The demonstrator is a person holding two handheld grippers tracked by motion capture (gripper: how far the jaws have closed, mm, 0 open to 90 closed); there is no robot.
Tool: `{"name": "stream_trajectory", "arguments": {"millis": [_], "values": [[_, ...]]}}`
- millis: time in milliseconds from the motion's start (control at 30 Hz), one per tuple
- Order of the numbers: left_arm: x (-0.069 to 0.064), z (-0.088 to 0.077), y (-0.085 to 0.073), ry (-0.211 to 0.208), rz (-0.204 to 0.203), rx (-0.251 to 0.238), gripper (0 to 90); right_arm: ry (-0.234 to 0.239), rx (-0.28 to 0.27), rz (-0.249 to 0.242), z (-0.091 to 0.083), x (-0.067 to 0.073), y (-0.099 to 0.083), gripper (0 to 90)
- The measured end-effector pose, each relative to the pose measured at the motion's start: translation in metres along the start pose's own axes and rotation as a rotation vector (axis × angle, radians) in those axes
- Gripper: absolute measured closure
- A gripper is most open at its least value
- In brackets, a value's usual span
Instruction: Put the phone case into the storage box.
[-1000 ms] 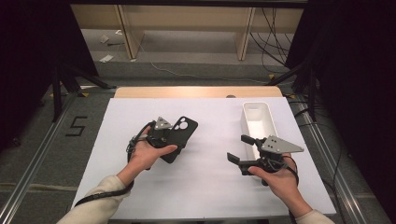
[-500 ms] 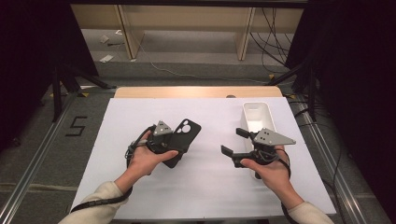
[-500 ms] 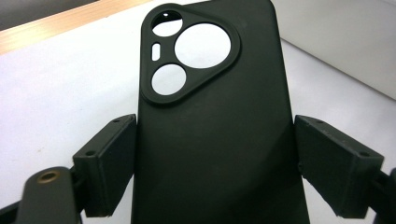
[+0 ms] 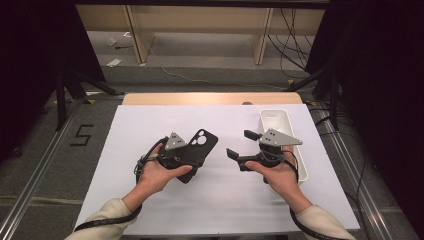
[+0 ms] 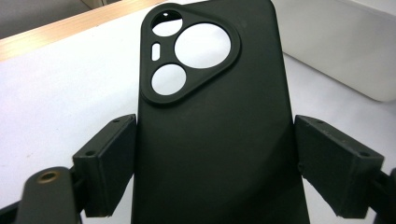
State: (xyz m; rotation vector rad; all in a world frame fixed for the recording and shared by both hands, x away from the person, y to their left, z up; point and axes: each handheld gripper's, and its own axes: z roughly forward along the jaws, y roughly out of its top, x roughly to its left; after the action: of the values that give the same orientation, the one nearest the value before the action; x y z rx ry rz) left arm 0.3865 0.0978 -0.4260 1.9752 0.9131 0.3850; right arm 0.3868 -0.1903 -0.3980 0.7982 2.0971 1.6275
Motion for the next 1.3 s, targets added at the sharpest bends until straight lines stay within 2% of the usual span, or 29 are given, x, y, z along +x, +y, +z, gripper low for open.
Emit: {"name": "stream_trajectory", "arguments": {"millis": [600, 1300], "values": [[-0.016, -0.001, 0.001, -0.021, 0.035, -0.016, 16.0, 0.006, 0.014, 0.045, 0.026, -0.005, 0.002, 11.0], [-0.028, 0.003, 0.001, -0.038, 0.057, -0.017, 16.0, 0.039, 0.043, 0.078, 0.051, -0.002, 0.000, 12.3]]}}
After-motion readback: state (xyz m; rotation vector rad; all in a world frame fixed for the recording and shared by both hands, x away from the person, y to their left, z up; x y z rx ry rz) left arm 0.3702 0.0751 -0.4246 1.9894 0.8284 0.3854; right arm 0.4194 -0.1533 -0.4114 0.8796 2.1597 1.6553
